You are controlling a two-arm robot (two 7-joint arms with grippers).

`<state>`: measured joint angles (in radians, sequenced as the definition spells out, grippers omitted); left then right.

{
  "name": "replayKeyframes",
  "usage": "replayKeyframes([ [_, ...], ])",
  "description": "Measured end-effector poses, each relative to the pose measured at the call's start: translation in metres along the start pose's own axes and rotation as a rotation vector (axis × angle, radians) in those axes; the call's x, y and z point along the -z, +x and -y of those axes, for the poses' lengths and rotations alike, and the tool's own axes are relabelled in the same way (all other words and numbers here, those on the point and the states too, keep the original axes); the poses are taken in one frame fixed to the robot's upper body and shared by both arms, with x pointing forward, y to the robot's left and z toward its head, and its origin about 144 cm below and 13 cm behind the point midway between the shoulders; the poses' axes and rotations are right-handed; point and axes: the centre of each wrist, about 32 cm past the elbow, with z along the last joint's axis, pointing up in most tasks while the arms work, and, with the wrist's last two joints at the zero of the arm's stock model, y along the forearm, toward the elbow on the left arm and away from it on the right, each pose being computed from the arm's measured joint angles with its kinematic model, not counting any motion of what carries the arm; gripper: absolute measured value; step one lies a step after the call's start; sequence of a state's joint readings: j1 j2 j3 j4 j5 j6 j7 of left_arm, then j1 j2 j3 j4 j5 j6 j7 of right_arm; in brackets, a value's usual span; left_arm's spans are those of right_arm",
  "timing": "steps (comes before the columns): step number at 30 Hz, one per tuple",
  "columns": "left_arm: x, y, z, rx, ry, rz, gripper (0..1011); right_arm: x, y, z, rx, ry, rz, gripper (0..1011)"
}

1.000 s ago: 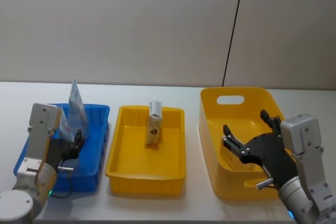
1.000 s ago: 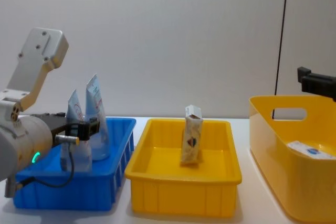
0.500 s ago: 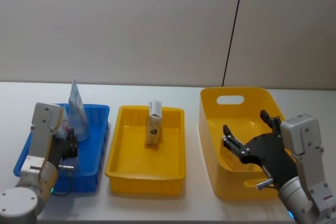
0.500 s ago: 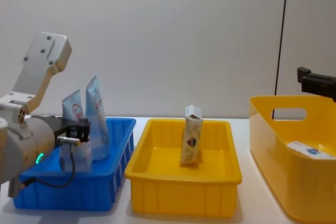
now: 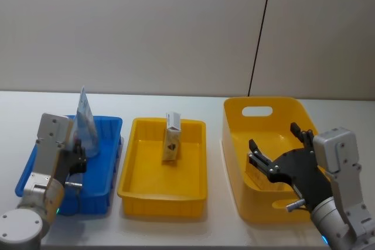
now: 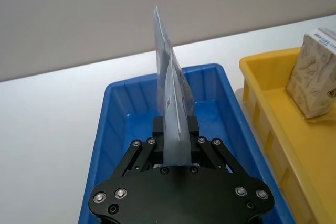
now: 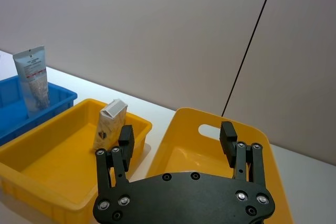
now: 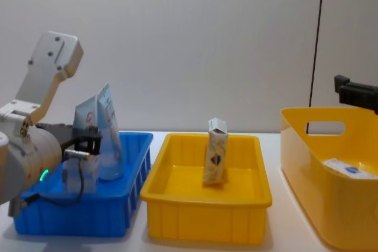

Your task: Bimanual collaborative sorting of washing and personal care products

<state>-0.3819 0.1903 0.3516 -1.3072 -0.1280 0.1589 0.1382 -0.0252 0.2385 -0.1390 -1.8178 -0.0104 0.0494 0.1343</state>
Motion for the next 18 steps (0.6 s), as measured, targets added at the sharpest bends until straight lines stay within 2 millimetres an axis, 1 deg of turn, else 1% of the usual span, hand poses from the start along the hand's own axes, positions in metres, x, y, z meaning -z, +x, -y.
replayKeyframes([
  [7,-0.005,0.003,-0.005,0.027,-0.06,0.004,220,0.0,0.0,0.0,0.0,0.0,0.0,1000],
  [18,-0.021,0.013,-0.017,0.106,-0.171,-0.021,220,0.0,0.0,0.0,0.0,0.0,0.0,1000],
])
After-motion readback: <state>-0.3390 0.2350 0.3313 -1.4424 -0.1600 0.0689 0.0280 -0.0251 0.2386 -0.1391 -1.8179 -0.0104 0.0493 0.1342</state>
